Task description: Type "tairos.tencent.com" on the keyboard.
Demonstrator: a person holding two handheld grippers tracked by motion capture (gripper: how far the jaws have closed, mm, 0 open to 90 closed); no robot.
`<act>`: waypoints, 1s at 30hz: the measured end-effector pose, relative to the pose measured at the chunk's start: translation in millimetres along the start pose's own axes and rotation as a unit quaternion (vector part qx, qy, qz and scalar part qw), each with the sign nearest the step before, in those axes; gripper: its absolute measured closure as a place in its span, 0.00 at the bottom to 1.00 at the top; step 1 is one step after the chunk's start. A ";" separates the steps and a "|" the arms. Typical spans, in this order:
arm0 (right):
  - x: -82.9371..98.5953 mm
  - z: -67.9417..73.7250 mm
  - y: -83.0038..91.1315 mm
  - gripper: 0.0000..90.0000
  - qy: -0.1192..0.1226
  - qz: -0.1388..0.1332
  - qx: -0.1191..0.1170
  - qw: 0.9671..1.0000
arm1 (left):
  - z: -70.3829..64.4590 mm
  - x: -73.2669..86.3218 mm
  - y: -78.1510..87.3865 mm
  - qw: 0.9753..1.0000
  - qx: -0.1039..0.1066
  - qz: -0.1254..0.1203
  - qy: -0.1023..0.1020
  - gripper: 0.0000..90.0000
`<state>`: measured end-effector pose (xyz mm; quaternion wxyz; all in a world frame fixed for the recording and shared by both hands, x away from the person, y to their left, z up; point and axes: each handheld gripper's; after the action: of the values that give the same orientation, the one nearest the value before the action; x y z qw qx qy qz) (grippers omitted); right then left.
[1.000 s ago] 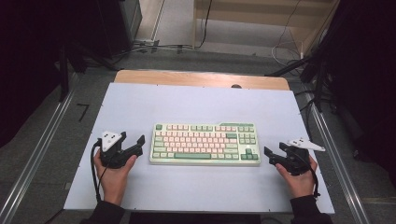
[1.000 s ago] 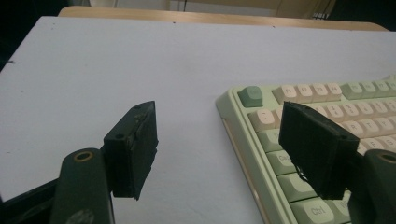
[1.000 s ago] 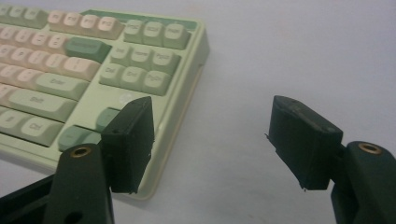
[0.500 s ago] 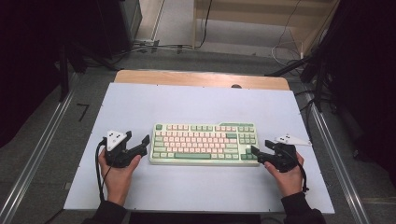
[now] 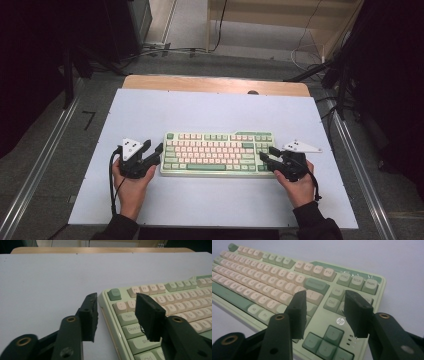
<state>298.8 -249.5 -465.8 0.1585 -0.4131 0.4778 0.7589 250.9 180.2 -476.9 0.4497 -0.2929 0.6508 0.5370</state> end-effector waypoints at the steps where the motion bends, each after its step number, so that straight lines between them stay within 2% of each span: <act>1: -0.9 0.9 -1.1 0.64 0.003 -0.002 -0.005 1.000 | -0.6 -0.2 -0.4 1.000 0.002 -0.002 0.000 0.66; 3: -2.5 3.3 -3.5 0.71 0.003 -0.003 -0.010 1.000 | -2.3 -1.1 -1.8 1.000 0.011 -0.001 -0.004 0.73; 4: -2.5 3.3 -3.5 0.71 0.003 -0.003 -0.010 1.000 | -2.3 -1.1 -1.8 1.000 0.011 -0.001 -0.004 0.78; 5: -4.0 5.6 -6.1 0.77 0.004 -0.003 -0.016 1.000 | -2.3 -1.3 -2.1 1.000 0.018 -0.001 -0.006 0.85; 6: -4.9 6.7 -7.5 0.80 0.005 -0.002 -0.021 1.000 | -1.6 -1.3 -3.2 0.999 0.037 -0.004 -0.005 0.90; 9: -7.1 10.3 -11.8 0.91 0.008 0.007 -0.028 1.000 | -0.3 -1.3 -4.3 0.999 0.048 -0.005 0.000 1.00; 11: -8.4 12.8 -13.9 0.98 0.010 0.009 -0.029 0.999 | 0.3 -1.7 -5.5 0.999 0.054 -0.003 0.003 1.00; 17: -12.2 16.0 -18.6 0.98 0.014 0.015 -0.047 0.999 | -7.6 -5.8 -9.1 0.999 0.043 0.007 -0.013 1.00; 18: -12.5 16.8 -18.9 0.98 0.013 0.015 -0.049 0.999 | -8.9 -6.6 -9.9 0.999 0.046 0.007 -0.017 1.00; 19: -13.1 17.1 -18.7 0.98 0.020 0.010 -0.067 0.997 | -9.9 -6.9 -10.5 0.998 0.052 0.006 -0.017 1.00; 20: -13.6 17.0 -18.6 0.98 0.018 0.008 -0.075 0.997 | -10.4 -7.0 -11.3 0.998 0.062 0.004 -0.019 1.00; 23: -14.5 16.9 -20.0 0.98 0.017 0.006 -0.085 0.996 | -12.8 -7.6 -14.7 0.997 0.074 0.007 -0.020 1.00; 26: -13.6 18.1 -25.1 0.98 0.024 0.014 -0.092 0.995 | -15.1 -8.0 -17.8 0.996 0.077 0.012 -0.030 1.00; 30: -13.3 19.7 -26.6 0.98 0.030 0.010 -0.086 0.996 | -16.6 -6.8 -22.6 0.996 0.080 0.019 -0.034 1.00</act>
<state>314.4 -217.5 -467.3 0.1000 -0.4427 0.4193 0.7863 268.8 157.9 -480.3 0.4831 -0.2248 0.6815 0.5017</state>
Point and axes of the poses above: each handheld gripper's, and its own axes: y roughly backward along the jaws, x roughly out of its underside, z roughly to its left, and after that the axes turned 7 degrees about -y, right-handed
